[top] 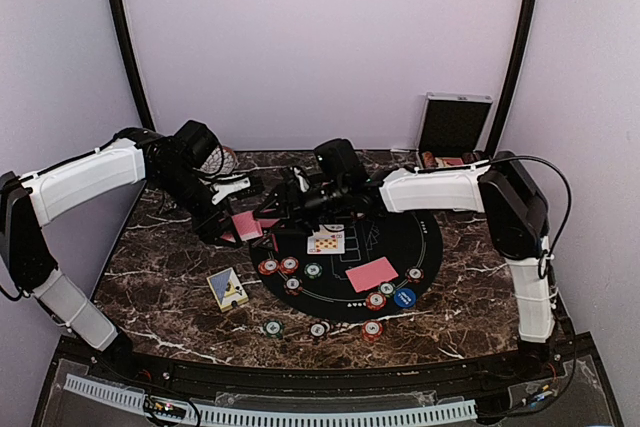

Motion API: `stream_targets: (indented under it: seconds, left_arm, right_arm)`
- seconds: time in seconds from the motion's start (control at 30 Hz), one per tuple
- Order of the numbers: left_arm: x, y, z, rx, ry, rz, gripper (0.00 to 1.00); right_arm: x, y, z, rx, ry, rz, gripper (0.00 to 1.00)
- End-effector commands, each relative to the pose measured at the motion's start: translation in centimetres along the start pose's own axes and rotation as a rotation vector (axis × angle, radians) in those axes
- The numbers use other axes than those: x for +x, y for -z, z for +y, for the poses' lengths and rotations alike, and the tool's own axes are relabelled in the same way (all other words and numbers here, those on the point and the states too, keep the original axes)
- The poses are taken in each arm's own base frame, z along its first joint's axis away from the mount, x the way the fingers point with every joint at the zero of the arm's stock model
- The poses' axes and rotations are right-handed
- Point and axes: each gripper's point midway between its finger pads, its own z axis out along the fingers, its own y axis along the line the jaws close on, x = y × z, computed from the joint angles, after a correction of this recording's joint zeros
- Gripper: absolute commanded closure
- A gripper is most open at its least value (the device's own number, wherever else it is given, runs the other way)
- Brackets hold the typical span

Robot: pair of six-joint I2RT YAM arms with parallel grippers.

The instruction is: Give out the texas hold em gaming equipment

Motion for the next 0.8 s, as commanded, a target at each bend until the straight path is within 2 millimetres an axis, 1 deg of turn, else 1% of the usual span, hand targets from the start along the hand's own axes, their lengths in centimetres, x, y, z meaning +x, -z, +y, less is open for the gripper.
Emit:
stream_targets:
  seconds: [0.0, 0.3, 0.5, 0.63, 0.77]
  left_arm:
    - [-0.9, 1.4, -0.6, 0.009, -0.019, -0.044, 1.00]
    - [-1.1, 1.5, -0.7, 0.013, -0.019, -0.053, 1.00]
    - [-1.1, 1.5, -0.7, 0.014, -0.019, -0.053, 1.00]
    - [-1.1, 1.6, -0.8, 0.015, -0.019, -0.055, 1.00]
    - [-1.2, 1.7, -0.8, 0.013, -0.019, -0.058, 1.00]
  right_arm:
    - [0.2, -1.4, 2.2, -0.087, 0.022, 0.024, 0.27]
    - [1.1, -3.2, 3.5, -0.133, 0.024, 0.063, 0.28]
    - [2.1, -4.6, 3.9, -0.163, 0.015, 0.096, 0.28]
    - [2.4, -5.4, 3.7, -0.168, 0.004, 0.117, 0.30]
    - [2.3, -5.7, 2.7, -0.134, -0.010, 0.122, 0.31]
